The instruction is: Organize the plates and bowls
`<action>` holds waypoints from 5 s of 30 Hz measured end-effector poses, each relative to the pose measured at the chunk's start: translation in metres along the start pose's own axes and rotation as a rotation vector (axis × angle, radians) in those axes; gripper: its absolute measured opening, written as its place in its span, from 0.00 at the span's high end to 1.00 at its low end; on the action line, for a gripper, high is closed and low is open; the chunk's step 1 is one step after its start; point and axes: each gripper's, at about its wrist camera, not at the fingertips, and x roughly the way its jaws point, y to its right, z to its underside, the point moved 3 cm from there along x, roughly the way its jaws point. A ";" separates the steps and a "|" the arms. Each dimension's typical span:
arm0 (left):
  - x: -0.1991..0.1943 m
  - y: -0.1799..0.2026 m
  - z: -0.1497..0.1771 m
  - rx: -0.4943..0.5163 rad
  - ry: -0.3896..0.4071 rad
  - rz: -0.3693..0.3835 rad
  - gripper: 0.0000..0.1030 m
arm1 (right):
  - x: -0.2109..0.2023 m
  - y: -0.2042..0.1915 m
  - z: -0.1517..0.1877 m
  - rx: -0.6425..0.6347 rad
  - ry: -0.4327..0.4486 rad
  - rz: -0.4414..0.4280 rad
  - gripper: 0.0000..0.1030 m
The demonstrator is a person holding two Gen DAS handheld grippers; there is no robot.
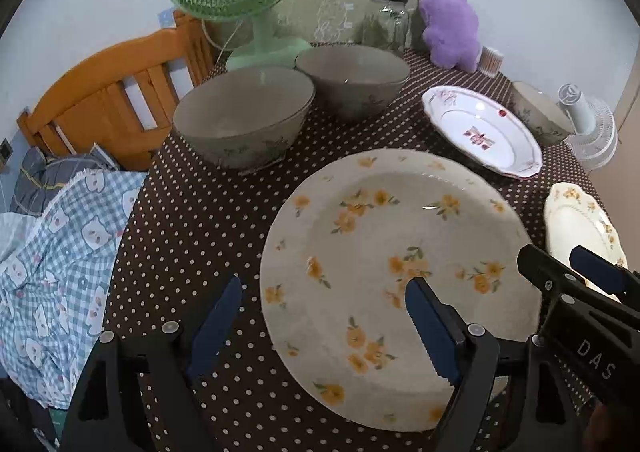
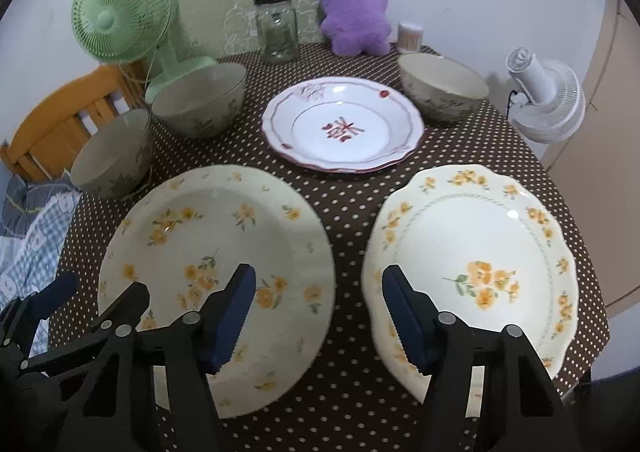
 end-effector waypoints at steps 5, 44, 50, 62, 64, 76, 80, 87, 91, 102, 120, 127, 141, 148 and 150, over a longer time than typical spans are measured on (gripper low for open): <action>0.013 -0.004 -0.002 0.000 -0.028 0.002 0.18 | 0.016 -0.008 0.000 0.002 -0.046 -0.012 0.42; 0.048 -0.002 -0.005 -0.026 -0.115 0.028 0.29 | 0.061 -0.013 -0.006 0.000 -0.152 0.035 0.47; 0.038 -0.004 0.002 -0.027 -0.110 0.036 0.30 | 0.054 -0.015 0.000 -0.006 -0.156 0.041 0.47; 0.009 -0.010 0.000 -0.024 -0.063 0.049 0.30 | 0.022 -0.023 0.002 -0.012 -0.114 0.031 0.47; 0.005 -0.010 -0.001 -0.020 -0.059 0.058 0.30 | 0.013 -0.022 0.000 -0.009 -0.095 0.032 0.47; -0.020 -0.006 -0.008 -0.009 -0.010 0.067 0.30 | -0.020 -0.014 -0.005 0.008 -0.018 0.017 0.47; -0.027 0.001 -0.009 -0.010 0.008 0.057 0.30 | -0.025 -0.009 -0.007 0.001 -0.004 0.008 0.47; -0.032 0.020 -0.011 -0.018 0.011 0.047 0.30 | -0.031 0.011 -0.009 -0.003 0.006 -0.001 0.47; -0.037 0.036 -0.012 -0.020 0.020 0.051 0.30 | -0.034 0.027 -0.013 -0.006 0.010 -0.002 0.47; -0.039 0.082 -0.018 -0.018 0.023 0.057 0.30 | -0.037 0.076 -0.022 -0.004 0.004 0.007 0.47; -0.027 0.166 -0.021 0.000 -0.001 0.074 0.30 | -0.032 0.163 -0.029 0.005 -0.016 0.041 0.47; -0.013 0.202 -0.019 0.000 -0.025 0.081 0.30 | -0.022 0.200 -0.030 0.010 -0.038 0.051 0.47; 0.018 0.239 -0.005 -0.042 -0.113 0.038 0.30 | 0.009 0.240 -0.026 -0.030 -0.102 0.029 0.47; 0.029 0.242 -0.001 -0.053 -0.135 0.014 0.28 | 0.021 0.242 -0.023 -0.037 -0.127 0.017 0.47; 0.031 0.242 0.000 -0.058 -0.136 0.011 0.28 | 0.023 0.242 -0.021 -0.040 -0.133 0.015 0.47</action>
